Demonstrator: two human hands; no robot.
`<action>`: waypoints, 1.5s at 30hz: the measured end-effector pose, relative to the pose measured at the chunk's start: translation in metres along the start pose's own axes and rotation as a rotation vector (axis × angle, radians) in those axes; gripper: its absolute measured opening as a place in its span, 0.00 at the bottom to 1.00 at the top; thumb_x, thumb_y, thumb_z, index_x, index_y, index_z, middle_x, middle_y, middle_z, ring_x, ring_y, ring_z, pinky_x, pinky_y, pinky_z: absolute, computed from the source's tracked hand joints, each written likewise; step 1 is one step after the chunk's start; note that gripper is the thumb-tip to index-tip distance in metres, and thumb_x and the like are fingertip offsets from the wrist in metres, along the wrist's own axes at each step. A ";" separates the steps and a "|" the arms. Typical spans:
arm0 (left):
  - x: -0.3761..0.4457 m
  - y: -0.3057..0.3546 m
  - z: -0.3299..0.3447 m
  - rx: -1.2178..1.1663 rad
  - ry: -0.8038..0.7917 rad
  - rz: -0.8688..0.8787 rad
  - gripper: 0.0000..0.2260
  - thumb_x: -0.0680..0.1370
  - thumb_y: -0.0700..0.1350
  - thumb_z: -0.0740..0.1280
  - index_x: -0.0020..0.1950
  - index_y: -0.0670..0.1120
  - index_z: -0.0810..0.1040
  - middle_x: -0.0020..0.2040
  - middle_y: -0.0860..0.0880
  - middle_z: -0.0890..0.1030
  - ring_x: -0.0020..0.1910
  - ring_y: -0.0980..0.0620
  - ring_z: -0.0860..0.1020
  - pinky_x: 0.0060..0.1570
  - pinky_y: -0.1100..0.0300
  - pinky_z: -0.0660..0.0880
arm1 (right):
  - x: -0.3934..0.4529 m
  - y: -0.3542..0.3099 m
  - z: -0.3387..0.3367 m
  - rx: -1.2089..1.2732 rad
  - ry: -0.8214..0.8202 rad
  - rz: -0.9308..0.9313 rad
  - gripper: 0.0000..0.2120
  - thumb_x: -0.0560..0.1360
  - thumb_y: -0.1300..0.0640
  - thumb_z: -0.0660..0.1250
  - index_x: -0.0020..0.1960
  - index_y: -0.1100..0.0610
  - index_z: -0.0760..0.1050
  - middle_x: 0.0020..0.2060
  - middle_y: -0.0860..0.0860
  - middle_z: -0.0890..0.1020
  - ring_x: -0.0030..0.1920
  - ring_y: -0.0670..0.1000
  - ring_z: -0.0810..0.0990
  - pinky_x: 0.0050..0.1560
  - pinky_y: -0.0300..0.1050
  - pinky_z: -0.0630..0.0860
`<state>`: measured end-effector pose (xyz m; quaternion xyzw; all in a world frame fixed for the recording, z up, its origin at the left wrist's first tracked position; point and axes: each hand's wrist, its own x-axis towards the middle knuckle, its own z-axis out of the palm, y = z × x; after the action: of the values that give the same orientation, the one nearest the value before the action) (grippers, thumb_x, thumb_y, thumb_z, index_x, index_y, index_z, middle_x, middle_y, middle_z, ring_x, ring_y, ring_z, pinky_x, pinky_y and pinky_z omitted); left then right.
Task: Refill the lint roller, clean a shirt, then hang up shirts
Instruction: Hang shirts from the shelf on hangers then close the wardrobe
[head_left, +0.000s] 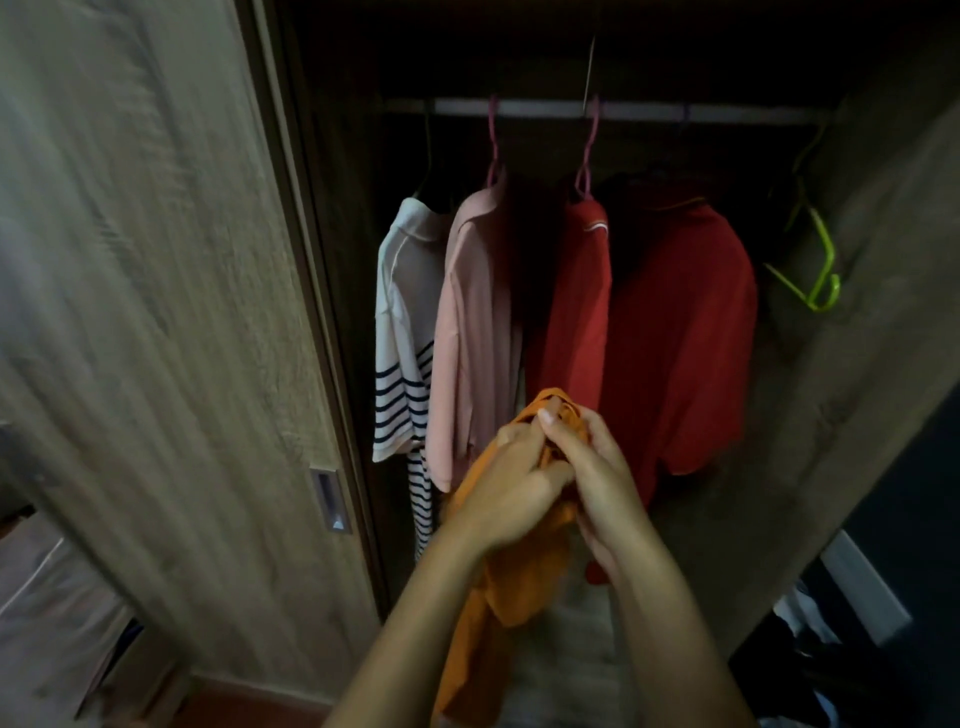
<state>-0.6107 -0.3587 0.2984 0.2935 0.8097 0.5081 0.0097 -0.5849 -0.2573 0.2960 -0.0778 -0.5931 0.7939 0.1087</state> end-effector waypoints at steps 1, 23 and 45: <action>0.000 0.000 -0.004 0.021 -0.047 -0.012 0.14 0.69 0.47 0.61 0.55 0.54 0.73 0.48 0.49 0.76 0.52 0.49 0.74 0.52 0.48 0.74 | 0.001 -0.001 -0.001 -0.010 0.017 -0.005 0.13 0.75 0.55 0.69 0.58 0.55 0.78 0.50 0.56 0.85 0.53 0.53 0.83 0.52 0.44 0.77; -0.021 -0.075 -0.049 0.007 -0.198 -0.136 0.11 0.71 0.52 0.74 0.46 0.46 0.79 0.44 0.47 0.81 0.44 0.53 0.80 0.48 0.56 0.77 | 0.009 -0.053 -0.046 -0.585 -0.001 -0.341 0.05 0.72 0.61 0.71 0.47 0.55 0.83 0.42 0.46 0.85 0.43 0.39 0.81 0.46 0.29 0.73; -0.025 -0.039 -0.112 0.004 0.266 -0.023 0.10 0.82 0.45 0.58 0.58 0.48 0.78 0.52 0.53 0.80 0.51 0.60 0.78 0.52 0.63 0.73 | -0.002 -0.056 -0.107 -0.495 -0.029 -0.026 0.18 0.73 0.39 0.65 0.47 0.50 0.85 0.47 0.50 0.86 0.53 0.50 0.84 0.61 0.49 0.75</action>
<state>-0.6433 -0.4746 0.3133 0.2140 0.8082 0.5407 -0.0925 -0.5512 -0.1435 0.3191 -0.0829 -0.7721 0.6239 0.0880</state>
